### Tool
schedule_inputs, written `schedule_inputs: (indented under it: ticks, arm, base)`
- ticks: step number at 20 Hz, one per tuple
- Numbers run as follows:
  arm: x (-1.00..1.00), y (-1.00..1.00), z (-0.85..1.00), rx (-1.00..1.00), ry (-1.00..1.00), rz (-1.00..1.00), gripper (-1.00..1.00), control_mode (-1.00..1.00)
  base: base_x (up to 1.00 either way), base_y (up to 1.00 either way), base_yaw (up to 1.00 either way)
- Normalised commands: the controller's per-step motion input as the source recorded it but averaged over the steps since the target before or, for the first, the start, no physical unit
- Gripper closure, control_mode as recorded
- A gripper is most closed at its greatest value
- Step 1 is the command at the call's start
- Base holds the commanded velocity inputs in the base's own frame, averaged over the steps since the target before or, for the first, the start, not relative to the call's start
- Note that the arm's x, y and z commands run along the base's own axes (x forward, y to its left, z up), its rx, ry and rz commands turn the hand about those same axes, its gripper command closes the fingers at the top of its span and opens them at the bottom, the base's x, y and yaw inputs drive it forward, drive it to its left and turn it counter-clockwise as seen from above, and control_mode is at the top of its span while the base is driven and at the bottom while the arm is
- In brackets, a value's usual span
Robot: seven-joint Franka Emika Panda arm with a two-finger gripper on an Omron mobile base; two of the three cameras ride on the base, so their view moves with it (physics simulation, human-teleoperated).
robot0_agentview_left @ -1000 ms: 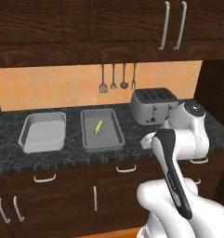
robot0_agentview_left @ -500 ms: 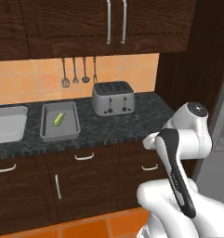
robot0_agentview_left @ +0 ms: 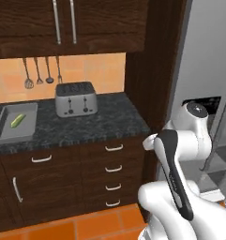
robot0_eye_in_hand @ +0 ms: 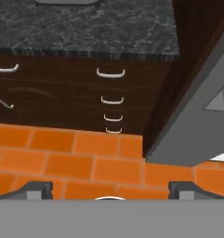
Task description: Place one corn and one fish in each tupperware on the nearby counter, to pack two identical lunches.
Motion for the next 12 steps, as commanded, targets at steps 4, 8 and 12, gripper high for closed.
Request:
schedule_inputs:
  ticks: [4,8,12]
  arm:
    - [0.00,0.00,0.00,0.00,0.00,0.00,-1.00,1.00]
    - [0.00,0.00,0.00,0.00,0.00,0.00,-1.00,1.00]
    - [0.00,0.00,0.00,0.00,0.00,0.00,-1.00,1.00]
  base:
    - [0.20,-1.00,0.00]
    - [0.24,-0.87,-0.01]
    - [0.68,-0.39,-0.01]
